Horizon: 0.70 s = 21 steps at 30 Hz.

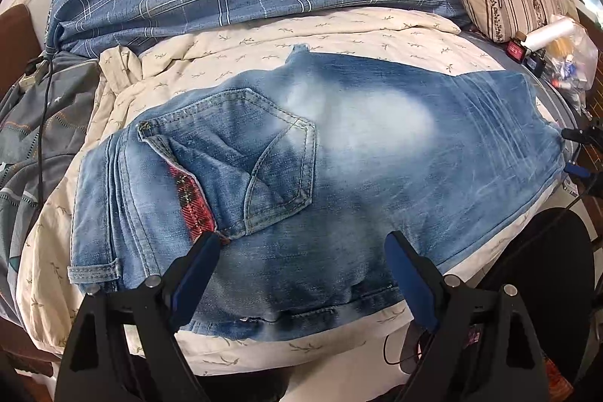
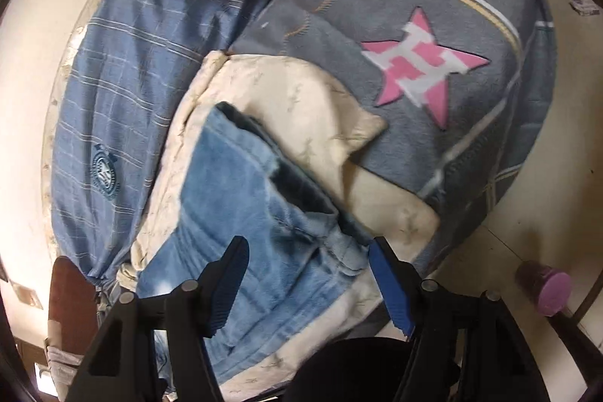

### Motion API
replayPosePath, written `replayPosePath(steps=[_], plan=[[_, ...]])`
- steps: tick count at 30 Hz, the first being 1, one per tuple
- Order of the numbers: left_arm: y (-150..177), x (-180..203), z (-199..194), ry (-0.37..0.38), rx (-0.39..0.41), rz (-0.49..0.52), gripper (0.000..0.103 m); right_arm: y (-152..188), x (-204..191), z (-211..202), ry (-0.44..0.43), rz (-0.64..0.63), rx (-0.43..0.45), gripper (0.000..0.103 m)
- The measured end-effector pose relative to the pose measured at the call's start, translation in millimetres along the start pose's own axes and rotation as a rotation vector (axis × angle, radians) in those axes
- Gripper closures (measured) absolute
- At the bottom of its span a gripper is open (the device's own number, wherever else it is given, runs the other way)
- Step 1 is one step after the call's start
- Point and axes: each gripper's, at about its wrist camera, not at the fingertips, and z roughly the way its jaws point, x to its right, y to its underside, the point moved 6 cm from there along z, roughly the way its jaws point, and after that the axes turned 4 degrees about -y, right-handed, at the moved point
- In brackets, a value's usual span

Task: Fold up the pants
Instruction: 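Grasp the jeans leg hem with the right gripper and lift it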

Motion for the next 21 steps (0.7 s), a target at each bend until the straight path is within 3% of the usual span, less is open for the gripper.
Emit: replayPosePath(steps=[4,10,14,18,21], plan=[[1.8,-3.4,-4.2,0.013,0.007,-0.010,0.014,-4.5,9.9,6.9,0.069,0.023,0.017,0.033],[2.2,-19.6,-0.1,-0.008,-0.002,-0.054,0.014,0.7,16.8,16.9,0.008,0.080,0.005,0.033],[3.6,-25.1,4.6,-0.014,-0.016,-0.065,0.014,-2.2,-8.0,14.9,0.022,-0.043,0.042,0.033],[2.3,-28.7,6.1,-0.013,-0.018,-0.085,0.014,0.2,-43.2,20.5,0.095,-0.269,0.053,0.036],[2.4,-29.8,4.6,-0.018,-0.014,-0.082,0.014,-2.7,-33.9,36.3,0.142,-0.258,0.039,0.036]])
